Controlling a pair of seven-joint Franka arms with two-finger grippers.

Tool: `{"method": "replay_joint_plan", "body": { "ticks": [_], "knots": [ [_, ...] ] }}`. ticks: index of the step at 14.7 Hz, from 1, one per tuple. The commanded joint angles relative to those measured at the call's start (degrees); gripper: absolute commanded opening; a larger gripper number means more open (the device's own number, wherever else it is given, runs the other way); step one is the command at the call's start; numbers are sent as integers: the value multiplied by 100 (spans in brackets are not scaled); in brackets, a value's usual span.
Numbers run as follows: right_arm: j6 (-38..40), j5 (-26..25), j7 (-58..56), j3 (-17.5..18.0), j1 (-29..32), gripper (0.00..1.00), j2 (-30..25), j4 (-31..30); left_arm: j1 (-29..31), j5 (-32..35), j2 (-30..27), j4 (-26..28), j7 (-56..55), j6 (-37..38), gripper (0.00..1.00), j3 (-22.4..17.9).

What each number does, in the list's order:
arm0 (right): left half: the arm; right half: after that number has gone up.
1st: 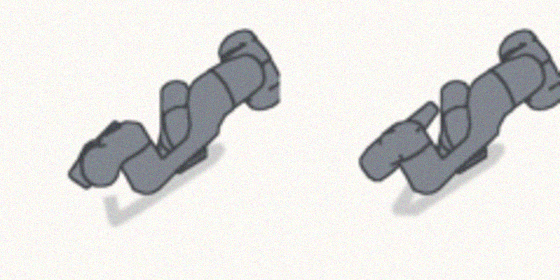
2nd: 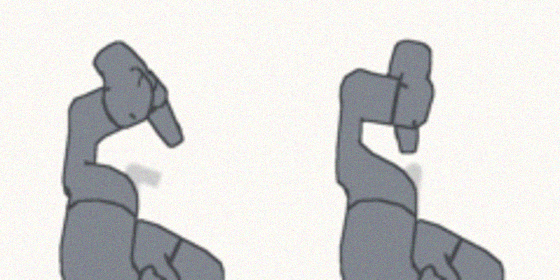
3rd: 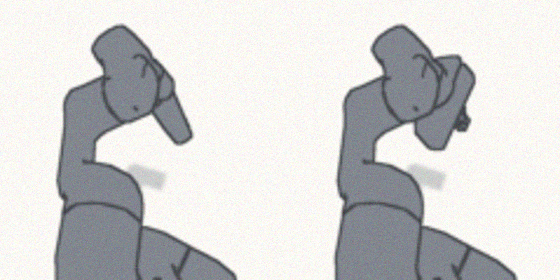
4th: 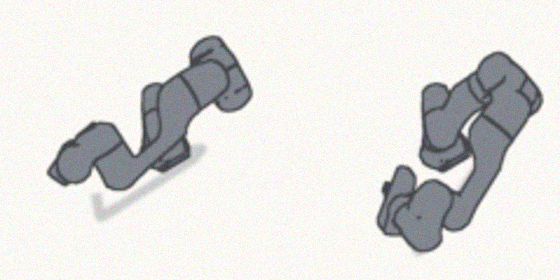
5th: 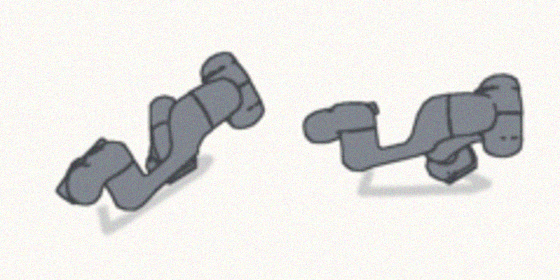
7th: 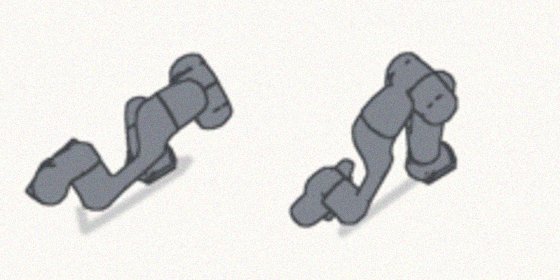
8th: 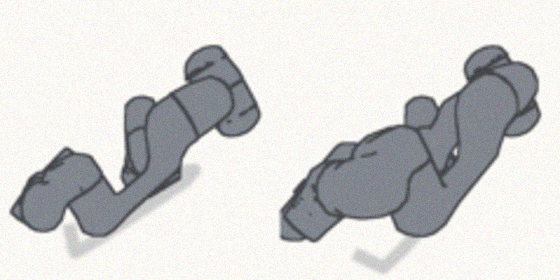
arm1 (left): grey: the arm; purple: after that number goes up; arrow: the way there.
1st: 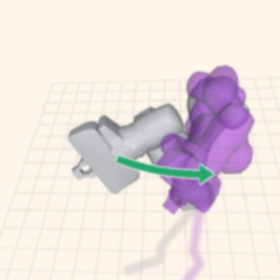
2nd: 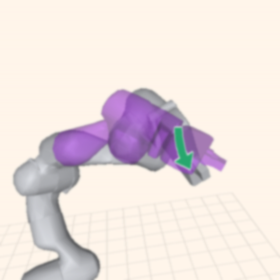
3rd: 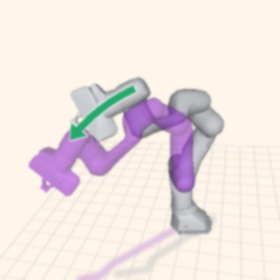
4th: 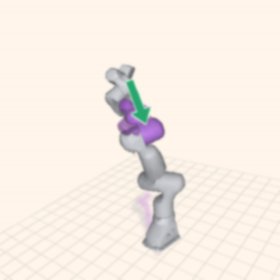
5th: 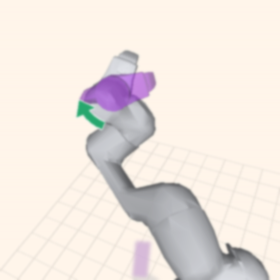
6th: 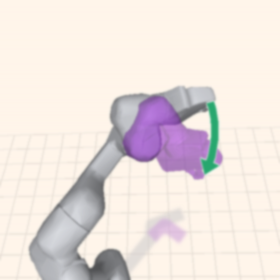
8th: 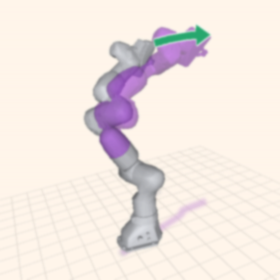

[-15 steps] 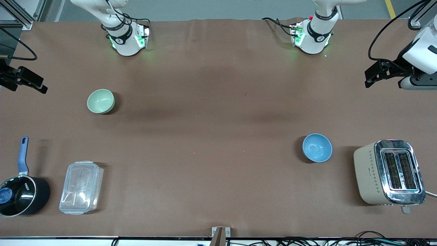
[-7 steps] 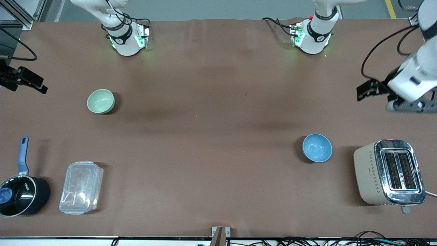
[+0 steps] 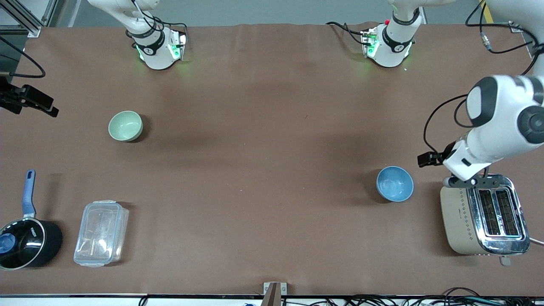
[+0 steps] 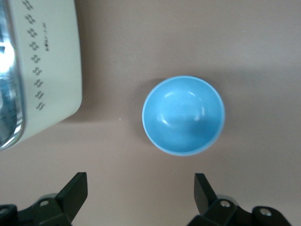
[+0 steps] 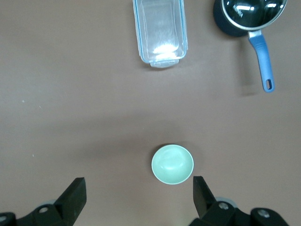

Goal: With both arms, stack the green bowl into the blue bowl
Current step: 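Reach the left gripper to the blue bowl while the right gripper reaches the green bowl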

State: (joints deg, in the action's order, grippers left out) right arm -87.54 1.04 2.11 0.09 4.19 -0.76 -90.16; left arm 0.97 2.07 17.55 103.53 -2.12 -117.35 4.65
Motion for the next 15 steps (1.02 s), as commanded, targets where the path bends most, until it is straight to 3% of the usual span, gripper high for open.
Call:
{"method": "replay_joint_plan", "body": {
  "ticks": [1, 3, 7, 9, 11, 14, 15],
  "knots": [
    [-262, -34, -254, 35, 248, 100, -178, -694, 44, 101, 308, 185, 72, -612, 100, 9],
    [-683, -34, -560, 35, 563, 100, -248, -1308, 61, 101, 608, 176, 72, -972, 97, 9],
    [-1912, -34, -1107, 26, 1030, 100, -240, -2687, 88, 101, 1047, 167, 54, -1317, 78, 18],
    [-2895, -25, -1212, 35, 1162, 100, -231, -3583, 70, 101, 1285, 132, 63, -1360, 68, 18],
    [-3522, -25, -1344, 35, 1259, 100, -144, -4096, 79, 101, 1338, 115, 63, -1387, 50, 9],
    [-3550, -25, -1371, 26, 1373, 100, 181, -4238, 79, 101, 1347, 115, 63, -1387, 19, 9],
    [-3550, -25, -1371, 35, 1426, 100, 286, -4273, 70, 101, 1373, 115, 63, -1387, 17, 9]
  ]
}}
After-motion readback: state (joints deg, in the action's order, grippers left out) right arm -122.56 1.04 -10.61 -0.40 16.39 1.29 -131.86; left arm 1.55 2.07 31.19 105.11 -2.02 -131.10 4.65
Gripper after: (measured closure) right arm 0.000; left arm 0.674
